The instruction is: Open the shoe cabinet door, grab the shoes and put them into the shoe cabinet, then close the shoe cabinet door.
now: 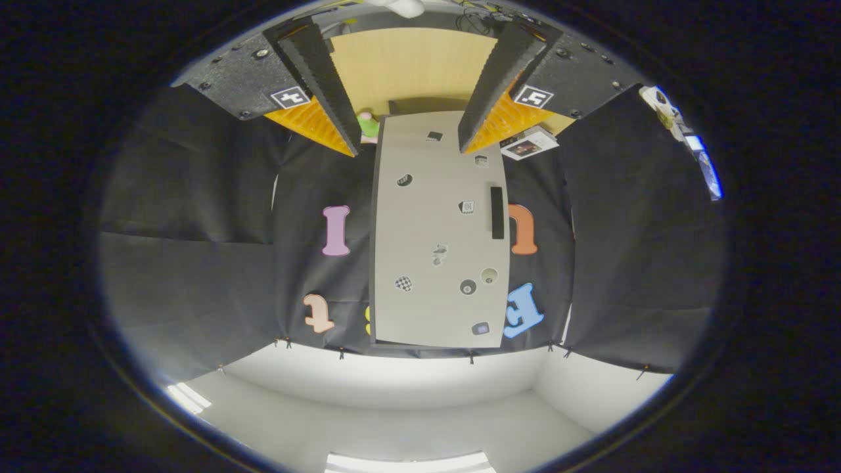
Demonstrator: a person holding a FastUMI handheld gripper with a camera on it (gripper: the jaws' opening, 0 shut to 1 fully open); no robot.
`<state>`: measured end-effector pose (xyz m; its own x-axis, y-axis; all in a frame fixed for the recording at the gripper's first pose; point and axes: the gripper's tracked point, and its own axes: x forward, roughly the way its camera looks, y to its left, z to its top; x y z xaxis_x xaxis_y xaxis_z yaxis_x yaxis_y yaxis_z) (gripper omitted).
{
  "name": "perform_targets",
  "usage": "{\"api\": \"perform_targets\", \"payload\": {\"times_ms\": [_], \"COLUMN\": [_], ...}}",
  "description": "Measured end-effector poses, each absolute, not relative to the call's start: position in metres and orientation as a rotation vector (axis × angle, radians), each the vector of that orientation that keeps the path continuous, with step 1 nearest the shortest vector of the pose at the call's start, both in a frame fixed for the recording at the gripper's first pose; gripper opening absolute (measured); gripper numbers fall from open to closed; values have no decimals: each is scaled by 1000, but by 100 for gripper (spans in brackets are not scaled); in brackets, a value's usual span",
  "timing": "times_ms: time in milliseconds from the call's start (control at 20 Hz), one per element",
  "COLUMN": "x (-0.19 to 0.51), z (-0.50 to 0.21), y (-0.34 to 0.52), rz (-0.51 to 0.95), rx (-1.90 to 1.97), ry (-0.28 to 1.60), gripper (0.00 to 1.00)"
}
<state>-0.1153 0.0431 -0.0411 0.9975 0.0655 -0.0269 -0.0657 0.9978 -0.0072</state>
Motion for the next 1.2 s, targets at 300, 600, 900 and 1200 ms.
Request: {"api": "perform_targets", "payload": {"times_ms": [300,600,900,1200], "x": [-132,-133,-129,-125], "z": [-39,-38,-44,-43], "y": [44,57,67,71], "rz": [68,99,125,125], "rx": [9,-9,7,-11], "ry": [24,18,27,30], "gripper": [97,97,98,98]}}
